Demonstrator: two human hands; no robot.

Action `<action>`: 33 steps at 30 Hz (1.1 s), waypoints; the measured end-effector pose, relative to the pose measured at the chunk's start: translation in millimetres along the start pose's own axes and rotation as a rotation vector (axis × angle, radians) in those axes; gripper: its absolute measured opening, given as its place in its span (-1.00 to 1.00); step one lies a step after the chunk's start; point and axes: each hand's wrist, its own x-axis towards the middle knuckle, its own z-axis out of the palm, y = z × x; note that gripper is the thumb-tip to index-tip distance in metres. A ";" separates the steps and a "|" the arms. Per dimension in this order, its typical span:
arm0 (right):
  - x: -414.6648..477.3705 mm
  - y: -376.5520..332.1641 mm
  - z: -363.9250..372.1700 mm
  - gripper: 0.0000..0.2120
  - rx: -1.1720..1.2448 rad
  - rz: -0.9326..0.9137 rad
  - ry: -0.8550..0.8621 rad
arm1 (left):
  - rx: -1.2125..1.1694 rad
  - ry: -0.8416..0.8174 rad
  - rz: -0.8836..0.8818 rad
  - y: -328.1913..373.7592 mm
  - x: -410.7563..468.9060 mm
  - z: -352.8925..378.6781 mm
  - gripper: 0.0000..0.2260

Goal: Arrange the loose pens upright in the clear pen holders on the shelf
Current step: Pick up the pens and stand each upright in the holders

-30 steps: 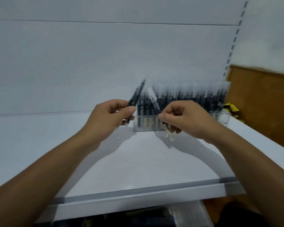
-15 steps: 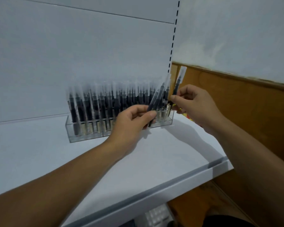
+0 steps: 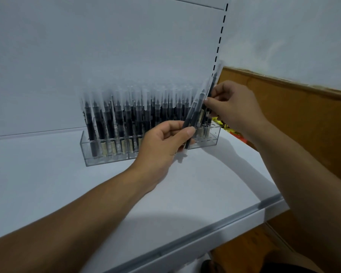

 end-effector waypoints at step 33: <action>-3.4 -0.6 4.0 -0.81 -0.280 0.052 -0.308 | 0.022 0.011 -0.002 4.3 -4.4 3.4 -0.78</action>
